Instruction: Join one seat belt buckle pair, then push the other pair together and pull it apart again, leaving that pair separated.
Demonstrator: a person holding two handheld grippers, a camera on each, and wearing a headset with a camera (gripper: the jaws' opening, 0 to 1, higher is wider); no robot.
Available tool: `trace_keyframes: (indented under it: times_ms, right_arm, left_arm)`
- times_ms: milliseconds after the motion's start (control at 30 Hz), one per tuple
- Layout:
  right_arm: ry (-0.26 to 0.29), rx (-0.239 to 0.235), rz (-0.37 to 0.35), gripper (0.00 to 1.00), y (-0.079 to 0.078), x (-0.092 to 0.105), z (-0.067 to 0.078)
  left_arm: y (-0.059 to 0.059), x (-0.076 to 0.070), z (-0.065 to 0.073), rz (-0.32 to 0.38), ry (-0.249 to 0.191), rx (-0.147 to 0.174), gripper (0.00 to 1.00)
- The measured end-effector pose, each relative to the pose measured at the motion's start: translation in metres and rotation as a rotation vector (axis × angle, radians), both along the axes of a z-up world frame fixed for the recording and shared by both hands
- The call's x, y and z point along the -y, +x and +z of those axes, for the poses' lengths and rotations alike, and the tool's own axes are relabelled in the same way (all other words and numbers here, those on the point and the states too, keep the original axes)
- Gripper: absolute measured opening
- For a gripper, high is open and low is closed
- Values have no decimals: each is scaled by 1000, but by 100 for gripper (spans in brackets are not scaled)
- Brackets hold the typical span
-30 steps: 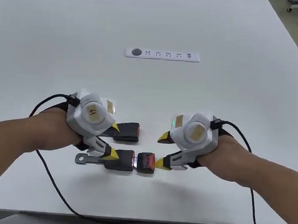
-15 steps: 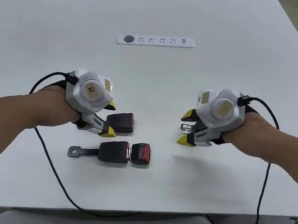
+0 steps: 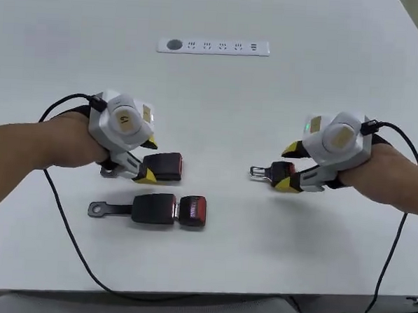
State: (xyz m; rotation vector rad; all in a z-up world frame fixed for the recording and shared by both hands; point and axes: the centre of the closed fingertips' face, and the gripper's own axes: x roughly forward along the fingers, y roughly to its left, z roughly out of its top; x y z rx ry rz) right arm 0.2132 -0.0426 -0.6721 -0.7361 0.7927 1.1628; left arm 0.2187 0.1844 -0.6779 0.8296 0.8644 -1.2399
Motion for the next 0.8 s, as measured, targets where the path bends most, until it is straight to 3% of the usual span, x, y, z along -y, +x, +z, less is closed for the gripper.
trace_keyframes:
  times_ms: [33, 100, 267, 300, 533, 800]
  right_arm:
    - [-11, -2, 7, 37, -1, 1, -3]
    - [-11, -29, 22, 39, -6, -1, -10]
    - [-31, -43, 38, 36, 1, -1, -19]
    - [-32, -51, 50, 35, -1, 0, -14]
    - [-16, -101, 82, 33, 0, -2, -19]
    - [-27, -102, 100, 33, -1, 0, -22]
  left_arm:
    - [-3, 1, -2, -16, -11, -22, 42]
    - [-1, 2, -3, -9, -25, -35, 42]
    - [4, 4, -10, -7, -15, -51, 37]
    - [3, 4, -11, -10, -16, -56, 35]
    - [0, 6, -15, -44, -2, -64, 34]
    - [0, 5, -15, -52, 3, -71, 34]
